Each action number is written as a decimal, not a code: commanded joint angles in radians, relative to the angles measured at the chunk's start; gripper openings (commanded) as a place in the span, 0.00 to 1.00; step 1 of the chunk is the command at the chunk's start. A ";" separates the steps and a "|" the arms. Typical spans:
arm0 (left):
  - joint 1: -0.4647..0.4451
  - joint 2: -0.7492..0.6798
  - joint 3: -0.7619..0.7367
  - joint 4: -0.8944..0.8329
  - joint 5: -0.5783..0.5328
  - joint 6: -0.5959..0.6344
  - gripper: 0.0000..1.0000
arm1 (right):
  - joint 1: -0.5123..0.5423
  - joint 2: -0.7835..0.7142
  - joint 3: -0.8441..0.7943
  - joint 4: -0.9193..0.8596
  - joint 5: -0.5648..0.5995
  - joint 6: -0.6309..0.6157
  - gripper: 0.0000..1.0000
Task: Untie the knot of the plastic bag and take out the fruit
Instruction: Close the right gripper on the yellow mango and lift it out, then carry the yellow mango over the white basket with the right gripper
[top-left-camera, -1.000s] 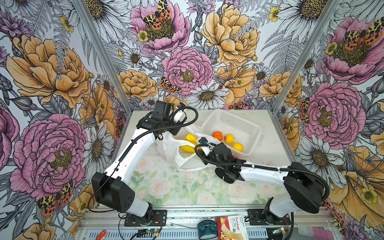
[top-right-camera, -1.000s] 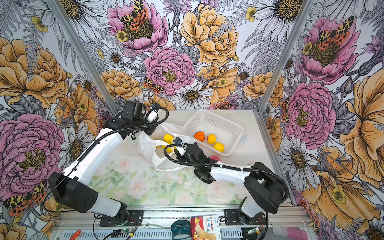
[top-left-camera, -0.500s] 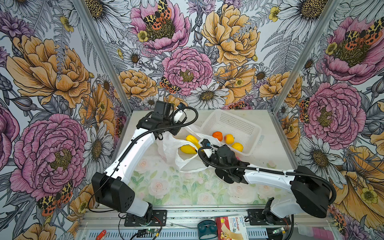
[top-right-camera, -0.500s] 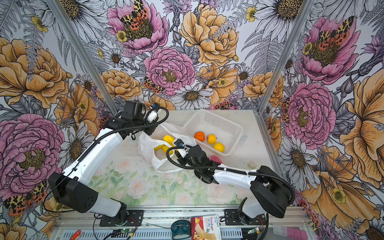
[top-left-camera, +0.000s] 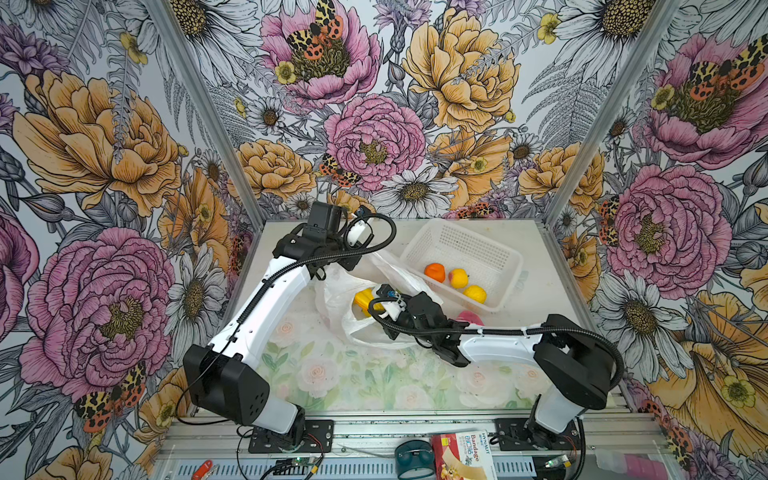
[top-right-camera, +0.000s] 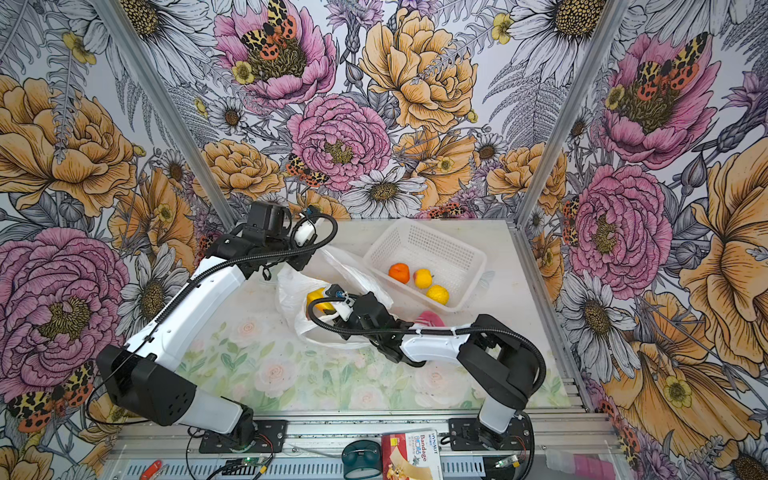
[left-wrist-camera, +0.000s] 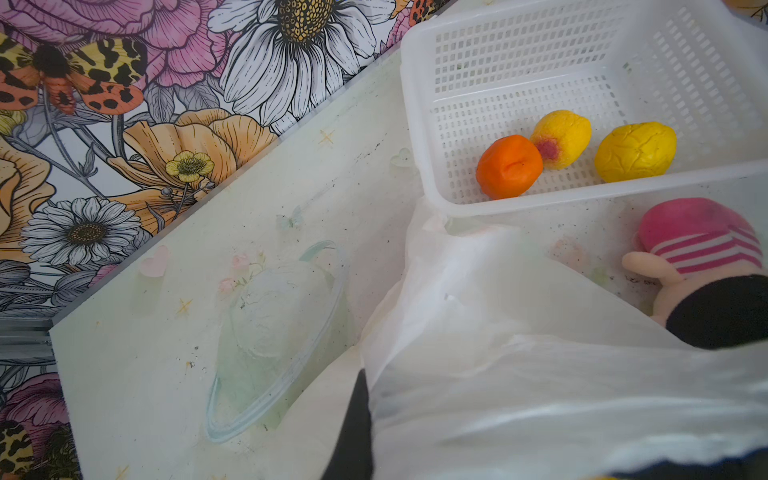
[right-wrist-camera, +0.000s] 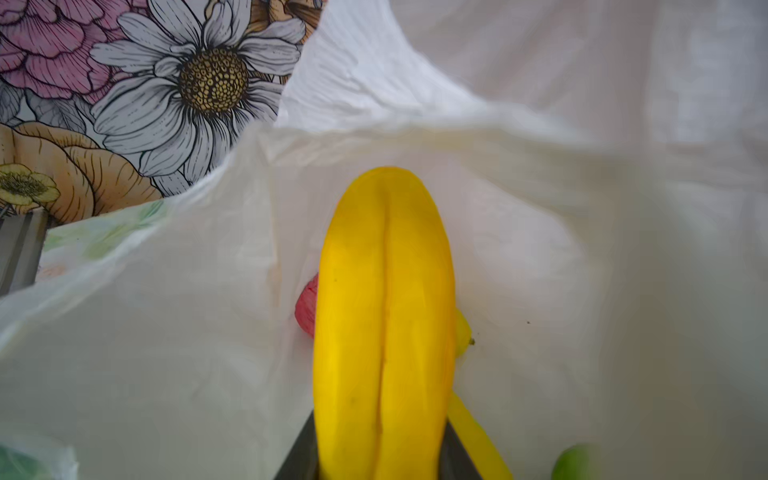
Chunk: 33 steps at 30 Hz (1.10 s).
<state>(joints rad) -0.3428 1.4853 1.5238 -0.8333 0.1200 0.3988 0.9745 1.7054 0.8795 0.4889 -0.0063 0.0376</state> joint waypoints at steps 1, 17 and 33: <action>0.004 -0.022 0.030 0.017 -0.004 -0.006 0.00 | 0.042 -0.018 0.053 -0.031 0.023 -0.003 0.12; 0.005 -0.023 0.028 0.017 -0.009 -0.005 0.00 | 0.081 -0.288 -0.114 -0.001 0.254 -0.089 0.14; 0.005 -0.022 0.028 0.017 -0.006 -0.006 0.00 | 0.061 -0.793 -0.347 0.060 0.214 0.017 0.12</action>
<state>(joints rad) -0.3424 1.4853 1.5238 -0.8333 0.1200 0.3988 1.0409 0.9974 0.5781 0.4915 0.1947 0.0040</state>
